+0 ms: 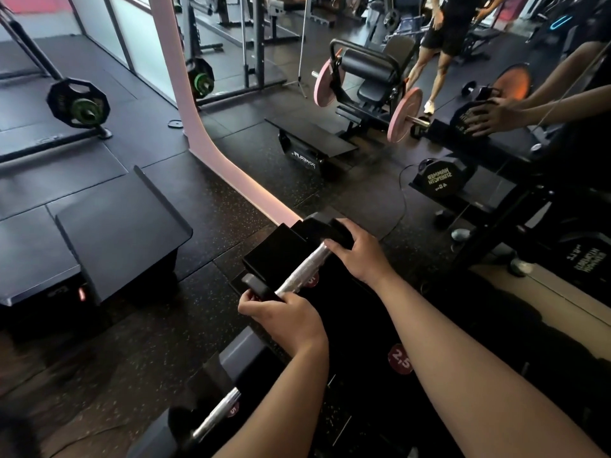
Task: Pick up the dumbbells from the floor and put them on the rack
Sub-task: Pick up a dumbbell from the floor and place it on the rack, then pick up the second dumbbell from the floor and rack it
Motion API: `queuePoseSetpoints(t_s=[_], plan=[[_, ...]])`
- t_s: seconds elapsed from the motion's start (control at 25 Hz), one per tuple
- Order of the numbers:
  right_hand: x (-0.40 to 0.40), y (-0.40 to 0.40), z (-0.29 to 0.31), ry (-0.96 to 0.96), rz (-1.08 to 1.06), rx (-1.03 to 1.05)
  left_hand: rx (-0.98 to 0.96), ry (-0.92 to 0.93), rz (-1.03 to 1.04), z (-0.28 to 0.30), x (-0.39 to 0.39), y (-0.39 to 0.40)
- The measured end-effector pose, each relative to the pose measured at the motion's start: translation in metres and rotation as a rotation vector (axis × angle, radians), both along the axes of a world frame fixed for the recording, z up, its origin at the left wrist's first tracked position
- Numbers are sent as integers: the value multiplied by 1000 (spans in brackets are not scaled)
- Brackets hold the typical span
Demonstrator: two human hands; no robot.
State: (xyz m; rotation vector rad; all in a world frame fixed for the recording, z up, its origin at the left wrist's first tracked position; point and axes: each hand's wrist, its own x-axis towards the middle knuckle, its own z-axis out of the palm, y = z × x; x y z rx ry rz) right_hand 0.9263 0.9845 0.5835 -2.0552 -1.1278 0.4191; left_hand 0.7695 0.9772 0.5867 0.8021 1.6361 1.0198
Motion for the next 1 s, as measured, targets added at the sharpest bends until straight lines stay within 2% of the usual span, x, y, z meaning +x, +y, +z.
queuePoseSetpoints(t_s=[0.2,0.36,0.48,0.68,0.88,1.0], plan=[[-8,-9,18,64,-19,-38,8,41,-75,11,-8,0],[-16,-36,40,195,-113,15,261,258,-245,28,-11,-18],[-15,-82,62,195,-176,69,394,208,-358,58,6,-42],[-11,-219,121,116,-432,207,528,-2,-589,119,45,-144],[-42,-419,180,70,-707,344,543,-251,-1006,173,37,-302],[-94,-552,202,50,-864,401,520,-383,-1234,193,8,-402]])
